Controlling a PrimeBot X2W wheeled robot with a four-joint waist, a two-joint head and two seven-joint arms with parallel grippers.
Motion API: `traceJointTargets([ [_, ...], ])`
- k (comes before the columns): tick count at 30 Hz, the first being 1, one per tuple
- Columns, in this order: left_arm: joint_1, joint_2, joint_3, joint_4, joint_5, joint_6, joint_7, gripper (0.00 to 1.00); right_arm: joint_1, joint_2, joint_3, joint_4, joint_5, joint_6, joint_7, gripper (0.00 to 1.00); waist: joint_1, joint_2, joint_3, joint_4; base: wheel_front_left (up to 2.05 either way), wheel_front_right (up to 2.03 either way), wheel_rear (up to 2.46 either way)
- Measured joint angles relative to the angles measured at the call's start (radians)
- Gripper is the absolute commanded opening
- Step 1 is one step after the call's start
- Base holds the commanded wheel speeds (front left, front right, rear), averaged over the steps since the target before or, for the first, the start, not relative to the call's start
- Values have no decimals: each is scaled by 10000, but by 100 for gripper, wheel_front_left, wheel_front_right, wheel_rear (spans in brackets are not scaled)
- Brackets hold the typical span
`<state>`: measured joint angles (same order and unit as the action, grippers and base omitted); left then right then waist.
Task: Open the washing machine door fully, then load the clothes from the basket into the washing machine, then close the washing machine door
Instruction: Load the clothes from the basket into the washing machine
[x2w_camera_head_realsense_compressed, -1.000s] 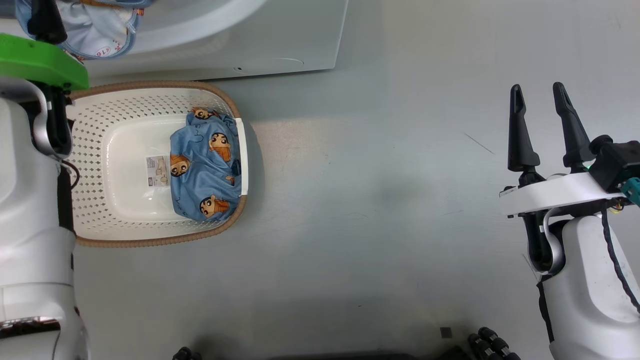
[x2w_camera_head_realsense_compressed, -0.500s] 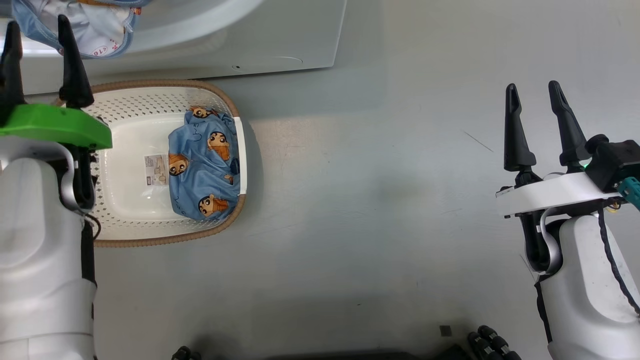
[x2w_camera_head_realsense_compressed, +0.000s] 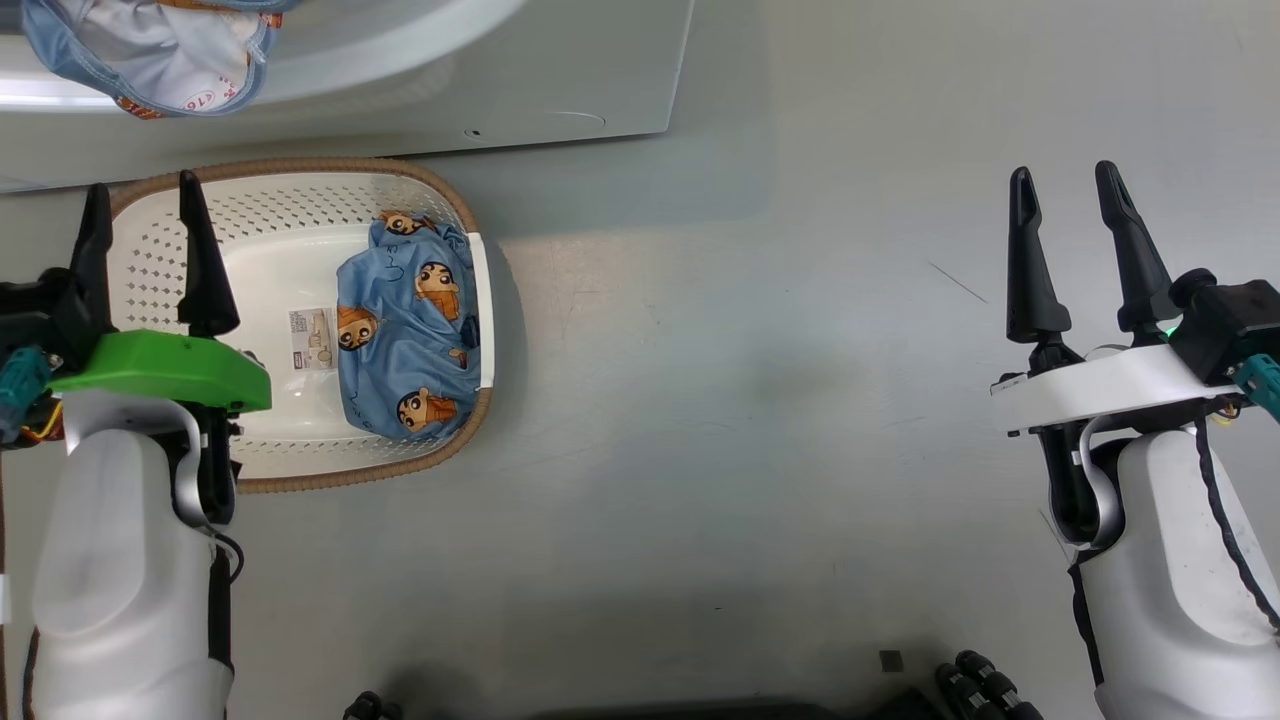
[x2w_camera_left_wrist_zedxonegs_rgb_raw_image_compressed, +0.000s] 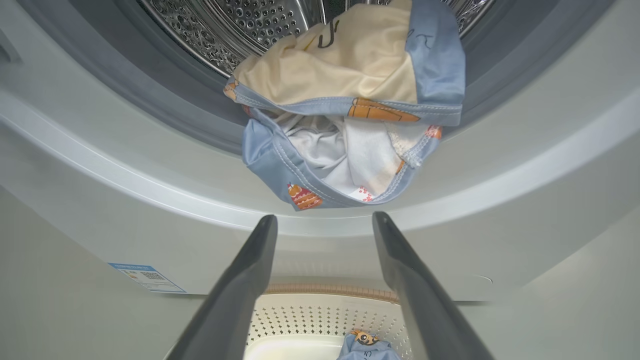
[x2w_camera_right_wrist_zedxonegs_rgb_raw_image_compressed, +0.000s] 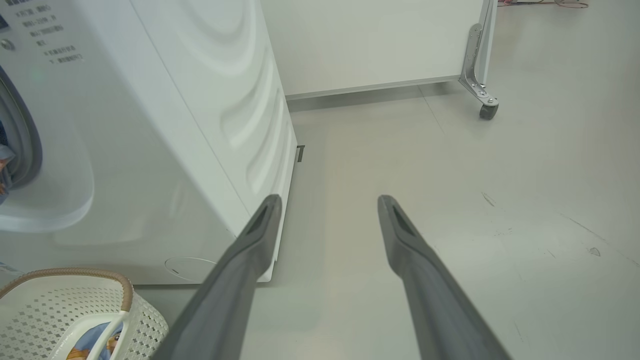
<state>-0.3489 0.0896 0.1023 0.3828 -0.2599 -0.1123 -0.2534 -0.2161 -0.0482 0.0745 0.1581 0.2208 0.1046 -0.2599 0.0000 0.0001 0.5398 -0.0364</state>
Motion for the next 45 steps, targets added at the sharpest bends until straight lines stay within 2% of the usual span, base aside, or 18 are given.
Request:
traceJointTargets([
  [20,898,-102,263,-640,219,79,0,100,-6,2,44,12,109,0,-2,100,0,0,20,-94,0,0,0],
  [38,787,-151,295,-786,232,77,0,100,-11,2,46,21,343,0,-2,100,0,0,-2,-156,0,0,0],
  [45,311,-4,242,-568,245,73,0,100,-12,2,69,56,345,0,-2,100,0,0,-71,-231,0,0,0],
])
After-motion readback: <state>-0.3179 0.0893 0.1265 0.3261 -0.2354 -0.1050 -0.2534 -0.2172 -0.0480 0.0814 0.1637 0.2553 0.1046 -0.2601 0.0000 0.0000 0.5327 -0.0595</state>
